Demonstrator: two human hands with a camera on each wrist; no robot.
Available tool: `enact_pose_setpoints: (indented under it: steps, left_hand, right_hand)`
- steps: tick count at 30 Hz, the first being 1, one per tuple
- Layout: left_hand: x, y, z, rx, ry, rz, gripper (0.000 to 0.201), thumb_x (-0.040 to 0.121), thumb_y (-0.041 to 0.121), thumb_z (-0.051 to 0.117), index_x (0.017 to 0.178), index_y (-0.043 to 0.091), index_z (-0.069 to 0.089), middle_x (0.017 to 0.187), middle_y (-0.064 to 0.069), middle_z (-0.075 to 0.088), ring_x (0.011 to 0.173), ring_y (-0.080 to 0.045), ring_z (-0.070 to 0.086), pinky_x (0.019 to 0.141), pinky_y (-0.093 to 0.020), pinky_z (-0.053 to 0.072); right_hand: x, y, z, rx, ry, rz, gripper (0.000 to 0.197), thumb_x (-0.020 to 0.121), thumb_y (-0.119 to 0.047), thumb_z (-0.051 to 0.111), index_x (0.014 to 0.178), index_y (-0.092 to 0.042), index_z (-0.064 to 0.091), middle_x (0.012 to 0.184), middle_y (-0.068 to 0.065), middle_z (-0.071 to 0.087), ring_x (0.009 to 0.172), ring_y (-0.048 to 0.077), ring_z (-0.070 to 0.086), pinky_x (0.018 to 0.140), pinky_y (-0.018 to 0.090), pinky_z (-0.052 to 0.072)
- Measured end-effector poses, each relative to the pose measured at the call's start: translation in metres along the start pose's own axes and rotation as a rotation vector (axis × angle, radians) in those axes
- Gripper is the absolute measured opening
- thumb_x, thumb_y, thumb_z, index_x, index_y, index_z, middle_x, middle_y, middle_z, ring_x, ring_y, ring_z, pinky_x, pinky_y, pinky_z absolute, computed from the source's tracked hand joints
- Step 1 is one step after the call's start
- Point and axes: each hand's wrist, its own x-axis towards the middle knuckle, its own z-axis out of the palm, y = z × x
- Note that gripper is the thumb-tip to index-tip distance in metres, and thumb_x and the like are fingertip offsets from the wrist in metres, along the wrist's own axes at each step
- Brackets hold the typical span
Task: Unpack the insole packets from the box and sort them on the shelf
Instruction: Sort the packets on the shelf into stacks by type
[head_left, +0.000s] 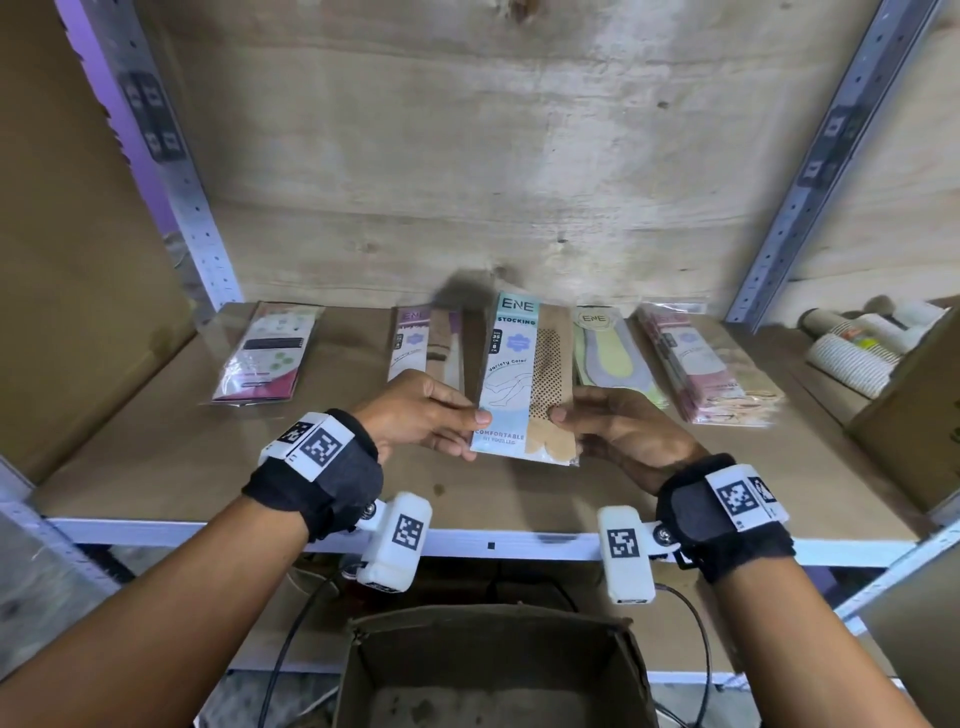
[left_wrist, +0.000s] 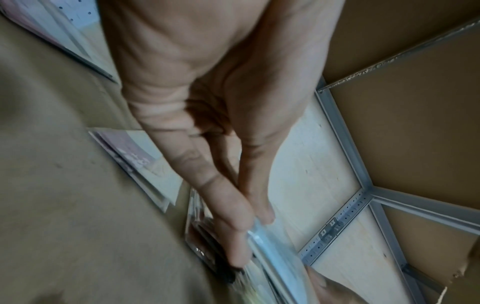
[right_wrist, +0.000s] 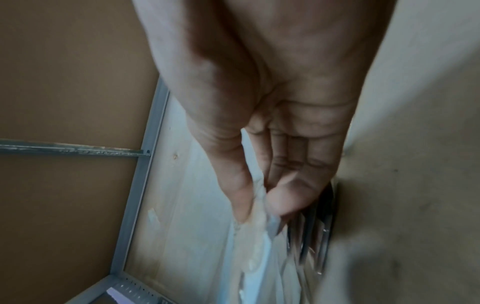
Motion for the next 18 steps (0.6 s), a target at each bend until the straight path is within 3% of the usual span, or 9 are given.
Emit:
enact_pose_setpoints:
  steps: [3,5,7,9,11,13,14,16,18]
  left_hand:
    - [0.001,0.005,-0.008,-0.006,0.047,0.003,0.029,0.078,0.022,0.081,0.098,0.003,0.074,0.086,-0.014,0.077,0.075,-0.025,0.076,0.057,-0.016,0.057]
    - [0.002,0.008,-0.013,-0.021,0.088,0.014,0.025,0.079,0.020,0.080,0.098,0.004,0.074,0.086,-0.013,0.077,0.074,-0.026,0.076,0.058,-0.017,0.058]
    - [0.003,0.012,-0.023,-0.067,0.150,0.028,0.024,0.082,0.017,0.077,0.101,0.004,0.073,0.088,-0.012,0.077,0.071,-0.025,0.076,0.058,-0.017,0.058]
    - [0.006,0.015,-0.035,-0.130,0.218,0.019,0.028,0.086,0.013,0.073,0.109,-0.001,0.070,0.094,-0.016,0.075,0.066,-0.021,0.075,0.055,-0.017,0.057]
    - [0.008,0.017,-0.049,-0.158,0.275,0.007,0.030,0.088,0.009,0.070,0.115,-0.004,0.067,0.100,-0.018,0.073,0.061,-0.018,0.074,0.053,-0.016,0.057]
    - [0.012,0.015,-0.061,-0.153,0.331,0.003,0.031,0.089,0.008,0.069,0.117,-0.006,0.065,0.106,-0.021,0.071,0.059,-0.015,0.073,0.053,-0.016,0.057]
    - [0.013,0.013,-0.067,-0.136,0.361,-0.002,0.032,0.089,0.007,0.069,0.116,-0.007,0.065,0.109,-0.023,0.070,0.059,-0.013,0.072,0.055,-0.017,0.058]
    - [0.015,0.008,-0.076,-0.113,0.402,-0.022,0.032,0.089,0.006,0.069,0.116,-0.010,0.064,0.111,-0.026,0.069,0.060,-0.013,0.069,0.060,-0.020,0.058]
    - [0.016,0.003,-0.081,-0.129,0.412,-0.057,0.033,0.089,0.002,0.067,0.116,-0.016,0.061,0.111,-0.028,0.067,0.058,-0.015,0.070,0.055,-0.021,0.059]
  right_hand:
    - [0.007,-0.013,0.002,-0.057,-0.014,0.004,0.044,0.081,0.006,0.072,0.122,0.008,0.059,0.120,0.031,0.064,0.096,0.037,0.060,0.086,0.045,0.051]
    - [0.015,-0.024,0.007,-0.123,-0.012,0.002,0.042,0.079,0.009,0.072,0.119,0.007,0.061,0.112,0.029,0.068,0.089,0.033,0.064,0.076,0.037,0.056]
    - [0.028,-0.036,0.017,-0.165,0.037,-0.021,0.036,0.077,0.010,0.074,0.110,0.003,0.065,0.095,0.018,0.073,0.073,0.021,0.071,0.061,0.027,0.060]
    - [0.042,-0.048,0.029,-0.213,0.093,-0.037,0.034,0.074,0.008,0.078,0.104,-0.002,0.067,0.080,0.009,0.075,0.063,0.016,0.072,0.055,0.023,0.058]
    - [0.058,-0.057,0.043,-0.258,0.114,-0.037,0.034,0.072,0.007,0.081,0.103,0.000,0.069,0.079,0.012,0.077,0.067,0.022,0.072,0.061,0.029,0.061]
    - [0.074,-0.062,0.059,-0.322,0.136,-0.046,0.038,0.072,0.006,0.081,0.108,0.005,0.068,0.093,0.020,0.075,0.076,0.028,0.069,0.075,0.035,0.062]
    - [0.082,-0.064,0.067,-0.383,0.138,-0.048,0.041,0.073,0.003,0.081,0.111,0.006,0.068,0.099,0.019,0.074,0.079,0.027,0.069,0.076,0.033,0.060]
    - [0.094,-0.065,0.081,-0.548,0.131,-0.031,0.040,0.077,-0.005,0.079,0.115,0.001,0.069,0.102,0.010,0.072,0.080,0.020,0.068,0.065,0.018,0.055]
    - [0.103,-0.066,0.092,-0.626,0.135,0.011,0.038,0.079,-0.005,0.076,0.116,-0.002,0.069,0.100,0.011,0.072,0.064,0.006,0.065,0.045,0.006,0.043]
